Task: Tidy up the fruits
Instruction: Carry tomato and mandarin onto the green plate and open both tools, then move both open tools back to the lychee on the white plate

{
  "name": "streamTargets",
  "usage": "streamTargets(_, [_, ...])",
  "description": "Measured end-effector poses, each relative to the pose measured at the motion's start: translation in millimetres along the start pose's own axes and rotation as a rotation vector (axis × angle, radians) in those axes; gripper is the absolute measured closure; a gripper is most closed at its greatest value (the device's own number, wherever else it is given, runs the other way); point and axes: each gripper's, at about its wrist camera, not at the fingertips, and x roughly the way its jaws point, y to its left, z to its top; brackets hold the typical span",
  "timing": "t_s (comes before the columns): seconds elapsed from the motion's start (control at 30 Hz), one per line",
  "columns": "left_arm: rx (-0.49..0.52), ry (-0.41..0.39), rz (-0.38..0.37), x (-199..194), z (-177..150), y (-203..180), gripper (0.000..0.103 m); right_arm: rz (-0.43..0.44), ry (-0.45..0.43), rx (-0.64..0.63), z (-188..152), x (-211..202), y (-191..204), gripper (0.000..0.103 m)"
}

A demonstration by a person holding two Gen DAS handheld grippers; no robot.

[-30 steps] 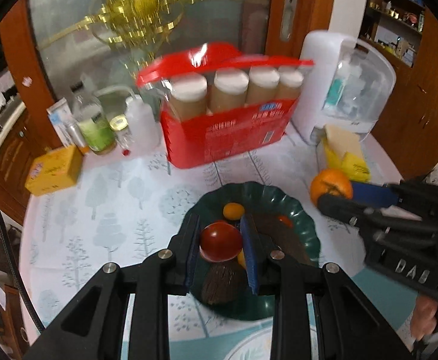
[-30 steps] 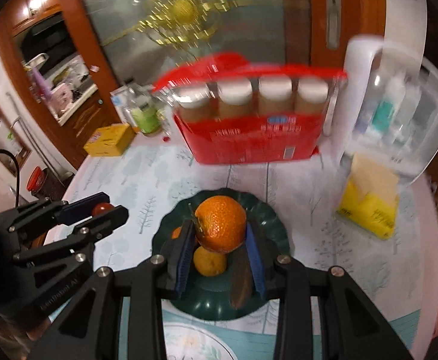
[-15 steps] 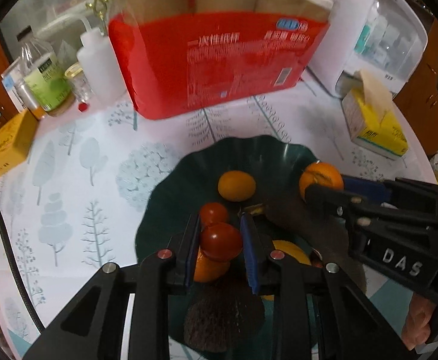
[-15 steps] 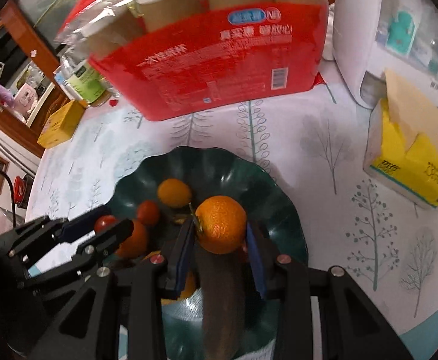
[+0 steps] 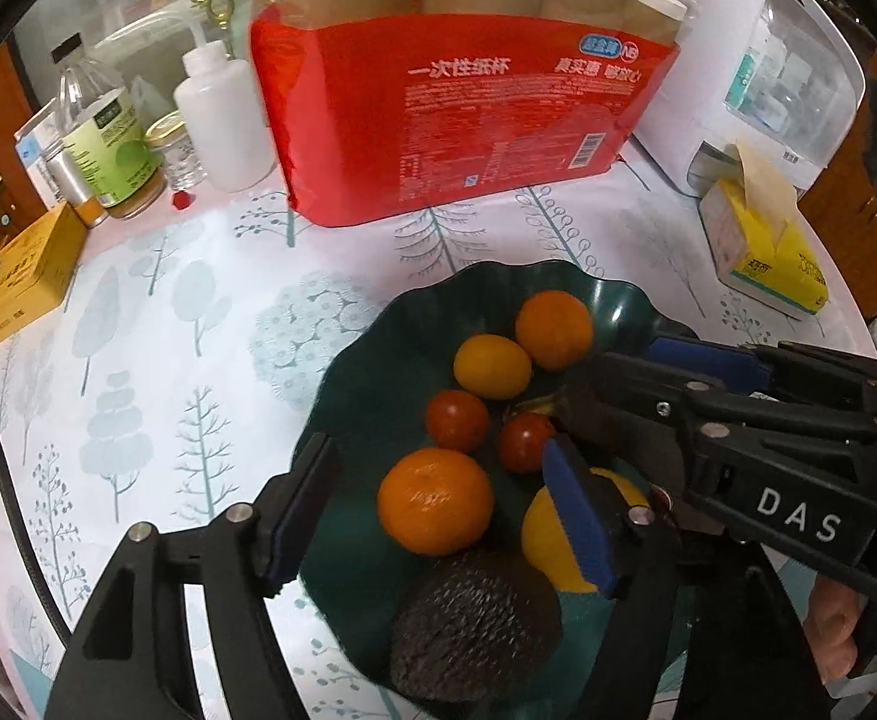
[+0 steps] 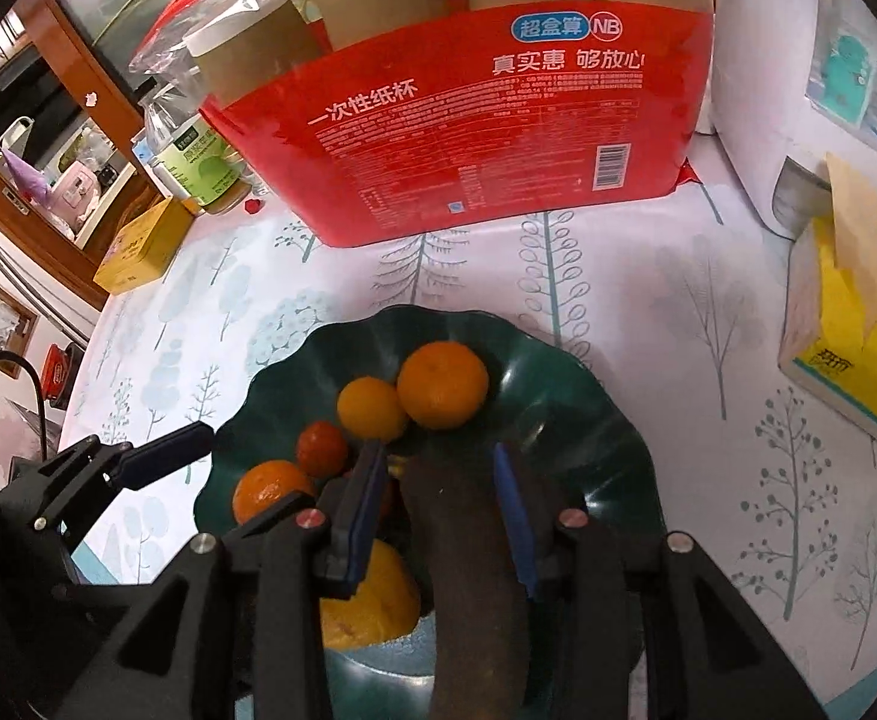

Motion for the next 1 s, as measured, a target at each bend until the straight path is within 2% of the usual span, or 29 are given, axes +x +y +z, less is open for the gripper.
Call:
streamTargets(0.27, [-0.029, -0.024, 0.024, -34.8, -6.0, 4.8, 0.024, 0.000, -0.032, -0.012, -10.7, -31.3, 6.9, 0.065])
streamTargets(0.53, [-0.054, -0.051, 0.028, -87.5, -20.0, 0.1, 0.020, 0.005, -0.100, -0.046, -34.1, -88.5, 24.3, 0.065])
streamTargets(0.8, [-0.079, -0.098, 0.030, -145.1, -53.9, -7.8, 0.020, 0.052, -0.154, -0.075, -79.1, -144.6, 44.2, 0.065])
streamTargets(1.0, [-0.114, -0.119, 0.045, -175.4, -92.6, -7.9, 0.018, 0.084, -0.175, -0.096, -118.8, -173.9, 56.8, 0.063])
